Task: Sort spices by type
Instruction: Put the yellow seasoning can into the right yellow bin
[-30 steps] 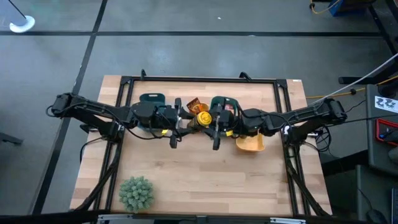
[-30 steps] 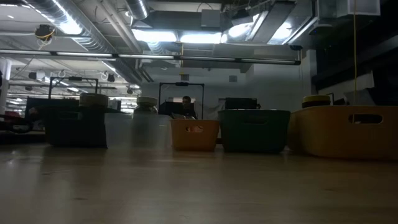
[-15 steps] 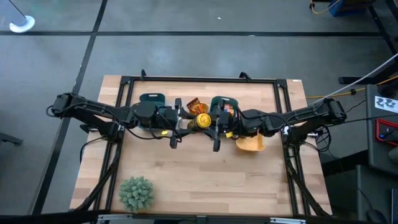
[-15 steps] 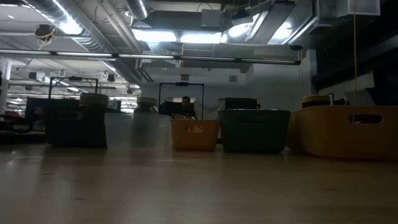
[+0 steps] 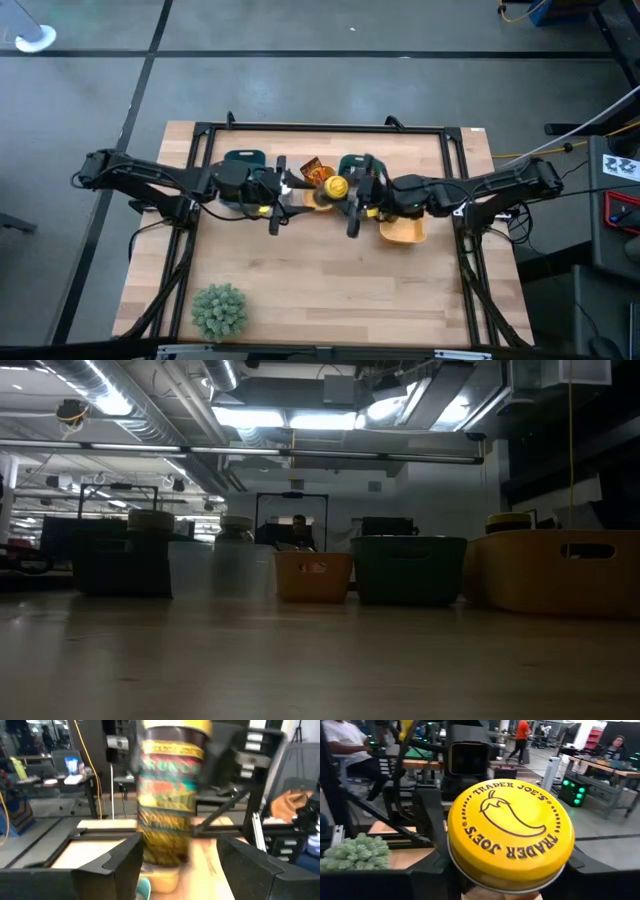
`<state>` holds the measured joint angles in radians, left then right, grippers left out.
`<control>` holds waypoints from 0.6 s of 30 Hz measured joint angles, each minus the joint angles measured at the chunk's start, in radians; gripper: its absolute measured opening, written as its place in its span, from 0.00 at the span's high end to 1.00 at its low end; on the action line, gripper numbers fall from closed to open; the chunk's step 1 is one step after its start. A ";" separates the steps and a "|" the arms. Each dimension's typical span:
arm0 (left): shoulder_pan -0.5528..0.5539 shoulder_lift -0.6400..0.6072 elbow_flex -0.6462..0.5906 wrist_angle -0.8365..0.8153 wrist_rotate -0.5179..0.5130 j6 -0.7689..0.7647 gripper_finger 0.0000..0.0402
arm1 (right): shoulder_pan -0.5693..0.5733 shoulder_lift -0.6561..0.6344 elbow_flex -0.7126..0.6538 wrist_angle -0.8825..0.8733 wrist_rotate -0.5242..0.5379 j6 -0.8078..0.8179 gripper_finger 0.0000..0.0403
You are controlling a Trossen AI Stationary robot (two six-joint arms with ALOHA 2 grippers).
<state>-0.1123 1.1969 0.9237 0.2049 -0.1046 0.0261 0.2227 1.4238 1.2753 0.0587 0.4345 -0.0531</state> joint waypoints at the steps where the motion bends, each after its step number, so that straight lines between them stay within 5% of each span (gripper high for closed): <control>1: 0.001 -0.012 0.000 -0.026 0.002 0.000 0.42 | 0.000 -0.010 0.000 -0.018 0.019 0.005 0.54; 12: 0.004 -0.164 0.000 -0.246 -0.006 -0.001 0.42 | -0.001 -0.114 0.001 -0.214 0.199 0.056 0.52; 18: 0.021 -0.322 0.000 -0.415 -0.015 -0.001 0.42 | -0.001 -0.172 0.001 -0.493 0.293 0.191 0.56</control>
<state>-0.0912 0.8752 0.9234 -0.2106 -0.1193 0.0254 0.2218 1.2521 1.2766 -0.4343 0.7277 0.1377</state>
